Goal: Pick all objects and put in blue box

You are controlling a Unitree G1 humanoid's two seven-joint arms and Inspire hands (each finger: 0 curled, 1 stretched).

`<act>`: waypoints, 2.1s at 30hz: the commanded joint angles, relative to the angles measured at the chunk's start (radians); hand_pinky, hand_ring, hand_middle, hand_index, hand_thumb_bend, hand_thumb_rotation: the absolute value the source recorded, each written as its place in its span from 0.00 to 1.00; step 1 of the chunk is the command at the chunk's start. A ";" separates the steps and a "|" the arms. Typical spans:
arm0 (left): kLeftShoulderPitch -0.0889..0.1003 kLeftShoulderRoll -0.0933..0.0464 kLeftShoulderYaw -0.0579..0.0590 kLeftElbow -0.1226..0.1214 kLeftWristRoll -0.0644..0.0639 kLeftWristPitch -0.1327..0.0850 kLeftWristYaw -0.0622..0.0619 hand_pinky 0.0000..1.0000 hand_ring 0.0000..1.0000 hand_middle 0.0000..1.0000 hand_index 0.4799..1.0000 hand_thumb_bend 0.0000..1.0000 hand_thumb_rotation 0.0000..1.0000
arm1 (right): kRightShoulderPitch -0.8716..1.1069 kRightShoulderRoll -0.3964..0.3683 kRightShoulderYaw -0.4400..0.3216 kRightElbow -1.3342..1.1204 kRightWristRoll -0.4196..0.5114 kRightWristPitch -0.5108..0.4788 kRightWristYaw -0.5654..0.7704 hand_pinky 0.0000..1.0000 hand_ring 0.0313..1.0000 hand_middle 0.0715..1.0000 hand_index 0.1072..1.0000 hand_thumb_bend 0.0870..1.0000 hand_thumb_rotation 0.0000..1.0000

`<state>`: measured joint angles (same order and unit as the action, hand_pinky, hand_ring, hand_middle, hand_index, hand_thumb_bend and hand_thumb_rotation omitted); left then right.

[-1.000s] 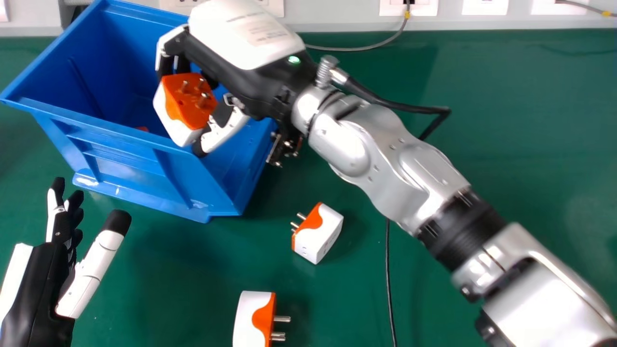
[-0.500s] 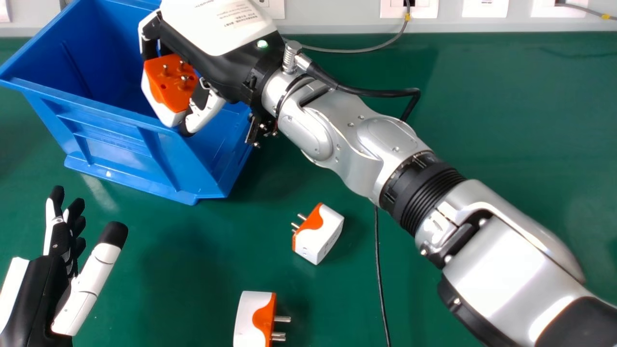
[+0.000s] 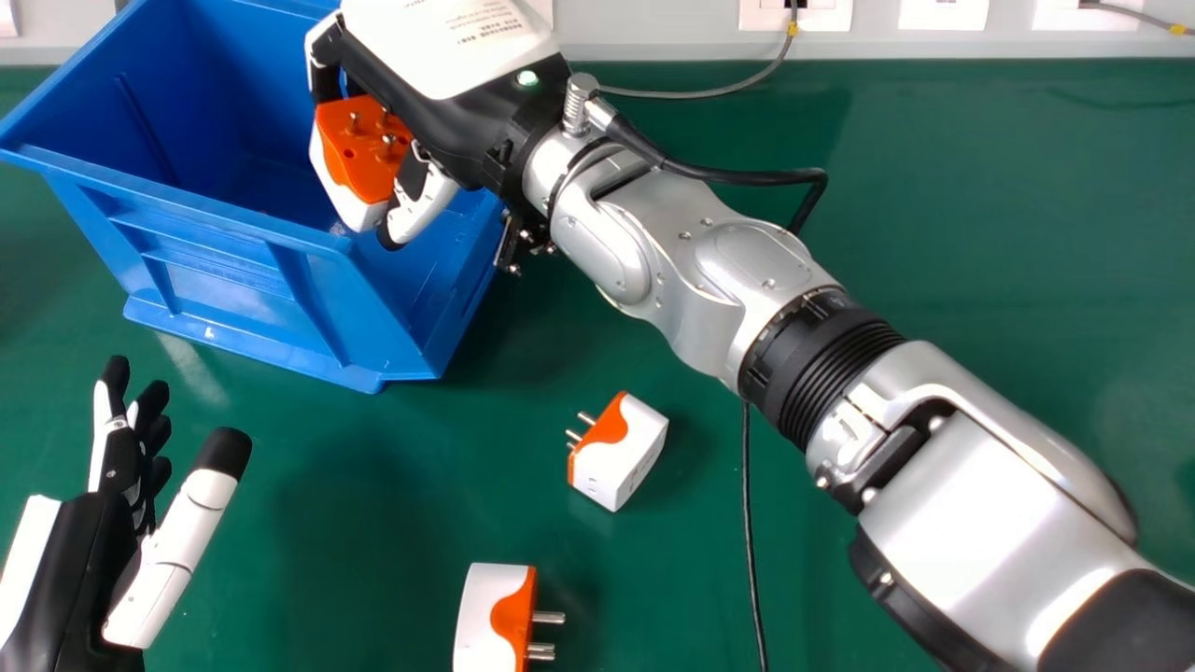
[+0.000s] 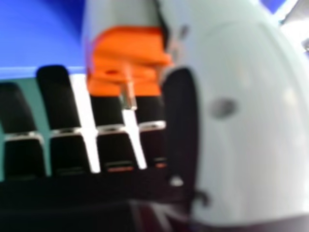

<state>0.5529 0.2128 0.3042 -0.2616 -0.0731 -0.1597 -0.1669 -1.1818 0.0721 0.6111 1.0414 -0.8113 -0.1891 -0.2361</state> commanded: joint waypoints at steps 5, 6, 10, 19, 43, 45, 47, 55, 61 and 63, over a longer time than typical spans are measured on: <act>-0.009 0.009 0.014 -0.003 0.002 -0.012 0.000 0.99 1.00 1.00 1.00 0.82 0.82 | 0.000 -0.032 -0.018 -0.084 0.019 0.000 0.024 0.34 0.43 0.45 0.38 0.45 0.00; -0.011 0.010 0.014 -0.001 0.002 -0.012 0.000 0.99 1.00 1.00 1.00 0.82 0.82 | -0.004 -0.035 -0.019 -0.086 0.020 0.002 0.030 0.34 0.43 0.45 0.38 0.45 0.00; -0.011 0.011 0.014 -0.006 0.006 -0.010 0.001 0.99 1.00 1.00 1.00 0.82 0.82 | -0.022 -0.029 -0.020 -0.071 0.021 0.016 0.037 0.34 0.42 0.45 0.38 0.45 0.00; -0.009 0.008 0.018 -0.005 0.007 -0.017 0.003 0.99 1.00 1.00 1.00 0.81 0.82 | -0.060 0.027 0.005 0.046 0.006 0.020 -0.015 0.35 0.42 0.46 0.41 0.45 0.00; -0.002 -0.017 0.005 -0.028 0.008 -0.014 0.007 1.00 1.00 1.00 1.00 0.82 0.82 | -0.130 0.039 0.079 0.170 -0.066 0.003 -0.108 0.35 0.44 0.44 0.38 0.45 0.00; -0.004 -0.017 0.005 -0.025 0.006 -0.014 0.005 1.00 1.00 1.00 1.00 0.82 0.83 | -0.133 0.040 0.086 0.178 -0.075 0.009 -0.120 0.35 0.44 0.44 0.37 0.45 0.00; -0.002 -0.018 0.004 -0.030 0.006 -0.013 0.005 1.00 1.00 1.00 1.00 0.82 0.83 | -0.134 0.043 0.097 0.184 -0.083 0.018 -0.136 0.35 0.44 0.44 0.37 0.45 0.00; -0.004 -0.014 0.008 -0.018 0.000 -0.019 -0.002 1.00 1.00 1.00 1.00 0.82 0.83 | -0.127 0.060 0.121 0.202 -0.104 0.031 -0.201 0.35 0.43 0.44 0.38 0.45 0.00; -0.001 -0.012 0.011 -0.016 -0.002 -0.018 -0.003 1.00 1.00 1.00 1.00 0.82 0.83 | -0.123 0.060 0.155 0.216 -0.136 0.032 -0.276 0.35 0.42 0.45 0.40 0.45 0.00; 0.000 -0.012 0.011 -0.016 -0.002 -0.017 -0.002 1.00 1.00 1.00 1.00 0.82 0.83 | -0.120 0.055 0.165 0.217 -0.147 0.030 -0.300 0.35 0.41 0.46 0.41 0.45 0.00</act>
<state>0.5474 0.2009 0.3047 -0.2632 -0.0670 -0.1622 -0.1692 -1.2691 0.1319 0.7720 1.2600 -0.9493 -0.1621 -0.4918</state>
